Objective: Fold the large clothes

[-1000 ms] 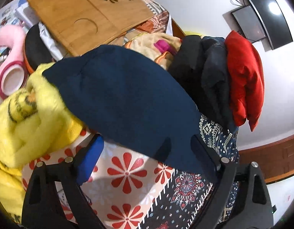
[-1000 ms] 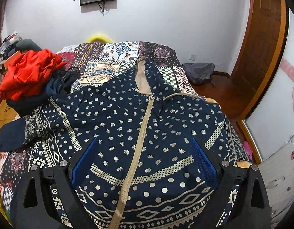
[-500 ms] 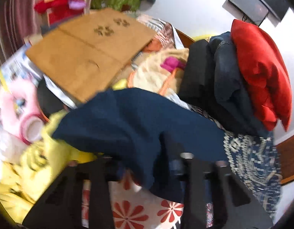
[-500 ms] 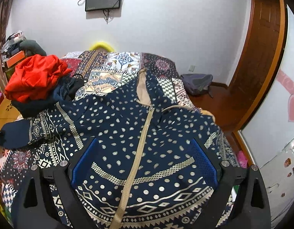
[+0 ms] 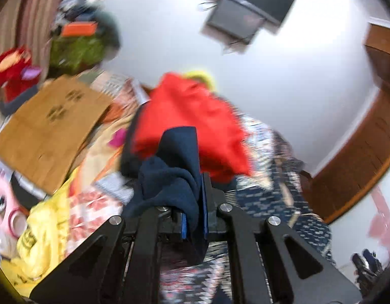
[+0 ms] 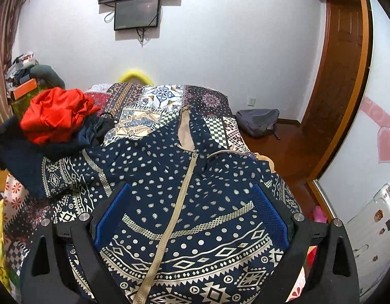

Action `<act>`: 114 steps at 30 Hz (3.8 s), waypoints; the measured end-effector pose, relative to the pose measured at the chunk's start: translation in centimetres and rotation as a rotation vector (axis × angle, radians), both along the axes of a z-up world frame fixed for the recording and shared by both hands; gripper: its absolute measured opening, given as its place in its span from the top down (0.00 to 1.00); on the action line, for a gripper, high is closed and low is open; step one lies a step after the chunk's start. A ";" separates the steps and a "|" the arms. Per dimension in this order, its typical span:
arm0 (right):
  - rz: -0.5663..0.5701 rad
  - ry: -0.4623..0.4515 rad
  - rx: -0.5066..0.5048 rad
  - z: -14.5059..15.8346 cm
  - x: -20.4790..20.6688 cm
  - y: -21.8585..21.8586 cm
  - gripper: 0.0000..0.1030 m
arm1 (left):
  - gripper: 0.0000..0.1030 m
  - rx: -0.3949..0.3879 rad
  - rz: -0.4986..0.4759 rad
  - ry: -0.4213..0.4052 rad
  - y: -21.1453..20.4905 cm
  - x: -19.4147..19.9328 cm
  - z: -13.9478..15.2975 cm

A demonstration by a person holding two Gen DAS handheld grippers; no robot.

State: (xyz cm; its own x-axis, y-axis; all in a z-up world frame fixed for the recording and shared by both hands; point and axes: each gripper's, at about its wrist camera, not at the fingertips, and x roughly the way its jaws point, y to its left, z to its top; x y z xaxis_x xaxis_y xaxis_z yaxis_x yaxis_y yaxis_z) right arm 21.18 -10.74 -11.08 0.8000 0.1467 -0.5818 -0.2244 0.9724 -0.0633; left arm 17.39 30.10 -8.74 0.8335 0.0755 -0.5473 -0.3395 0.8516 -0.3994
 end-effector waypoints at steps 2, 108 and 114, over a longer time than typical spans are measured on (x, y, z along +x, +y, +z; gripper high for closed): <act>0.002 -0.006 0.004 0.0 0.0 -0.4 0.08 | 0.92 0.024 -0.036 -0.033 -2.1 0.9 1.9; 0.098 0.096 -0.039 -1.6 13.5 -3.3 0.92 | 0.21 0.335 -0.320 0.549 -14.9 10.3 -15.7; 0.045 0.249 0.055 -5.8 13.8 -6.7 0.92 | 0.21 0.348 -0.210 0.543 -13.4 11.3 -15.4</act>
